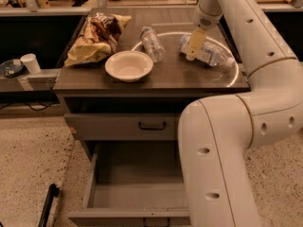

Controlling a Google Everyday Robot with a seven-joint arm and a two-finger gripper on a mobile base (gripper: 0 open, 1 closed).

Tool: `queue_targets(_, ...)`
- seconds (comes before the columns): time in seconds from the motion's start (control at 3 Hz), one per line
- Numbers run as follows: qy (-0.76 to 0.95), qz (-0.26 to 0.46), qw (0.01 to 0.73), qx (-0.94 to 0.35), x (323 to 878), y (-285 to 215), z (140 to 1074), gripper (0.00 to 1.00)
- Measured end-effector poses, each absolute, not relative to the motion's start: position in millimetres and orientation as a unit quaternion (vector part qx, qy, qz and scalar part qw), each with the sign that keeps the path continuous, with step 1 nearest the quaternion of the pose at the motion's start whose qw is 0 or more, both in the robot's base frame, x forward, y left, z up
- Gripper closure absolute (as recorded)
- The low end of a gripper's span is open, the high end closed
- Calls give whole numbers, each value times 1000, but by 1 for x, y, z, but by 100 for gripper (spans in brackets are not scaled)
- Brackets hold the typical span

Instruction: Place blue plastic bottle into middle drawer

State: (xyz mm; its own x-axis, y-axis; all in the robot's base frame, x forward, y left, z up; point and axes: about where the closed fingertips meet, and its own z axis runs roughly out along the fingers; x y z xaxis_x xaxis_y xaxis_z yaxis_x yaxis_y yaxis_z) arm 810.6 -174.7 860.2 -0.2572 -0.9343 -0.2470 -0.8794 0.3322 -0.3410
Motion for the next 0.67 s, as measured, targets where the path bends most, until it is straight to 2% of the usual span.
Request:
queue_targets(0.33,812,-55,199,-546,803,-186,855,0)
queue_targets(0.67,827,-7,197,-527,769,-162,843,0)
